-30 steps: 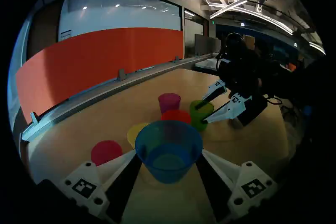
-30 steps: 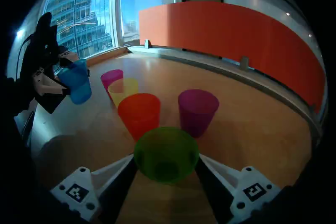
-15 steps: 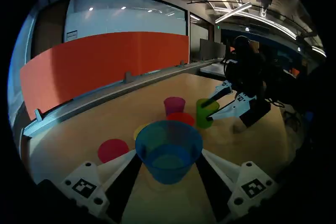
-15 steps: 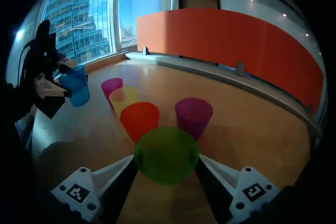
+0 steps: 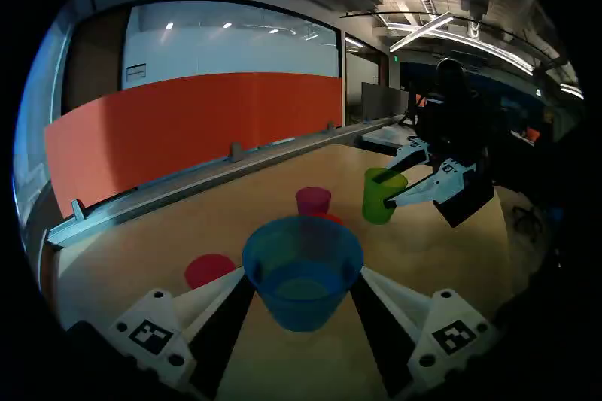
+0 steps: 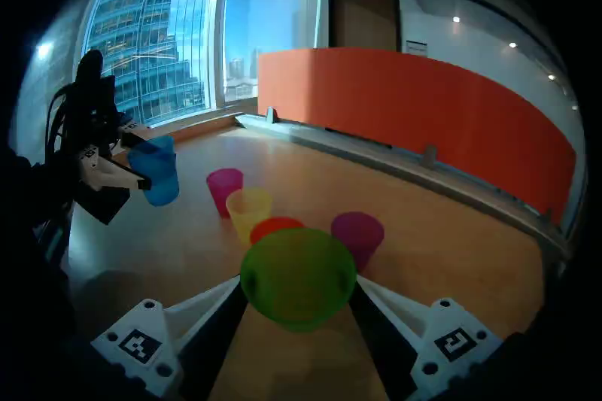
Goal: Pour water
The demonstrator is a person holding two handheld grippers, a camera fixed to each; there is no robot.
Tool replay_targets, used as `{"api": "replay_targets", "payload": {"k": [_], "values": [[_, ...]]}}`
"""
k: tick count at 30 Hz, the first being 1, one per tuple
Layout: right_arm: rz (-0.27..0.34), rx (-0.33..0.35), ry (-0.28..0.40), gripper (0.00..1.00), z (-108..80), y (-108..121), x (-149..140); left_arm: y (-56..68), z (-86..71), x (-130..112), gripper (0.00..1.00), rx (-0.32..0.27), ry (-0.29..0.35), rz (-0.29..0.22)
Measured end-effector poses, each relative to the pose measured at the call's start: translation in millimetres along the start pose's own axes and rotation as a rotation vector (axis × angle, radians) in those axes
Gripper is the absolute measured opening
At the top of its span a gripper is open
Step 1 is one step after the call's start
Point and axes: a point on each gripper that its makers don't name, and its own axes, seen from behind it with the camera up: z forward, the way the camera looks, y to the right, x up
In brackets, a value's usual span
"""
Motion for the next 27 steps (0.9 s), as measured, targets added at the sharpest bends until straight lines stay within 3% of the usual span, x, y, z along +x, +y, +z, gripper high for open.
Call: {"api": "replay_targets", "payload": {"k": [15, 27], "values": [[-0.035, 0.023, 0.131, 0.91, -28.1, -32, 43, 3.2, -25.6, 28, 0.83, 0.031, 0.077, -0.003], [-0.021, 0.036, 0.254, 0.91, -38.5, -40, 74, 1.4, -37.0, 39, 0.83, 0.052, 0.119, -0.007]]}}
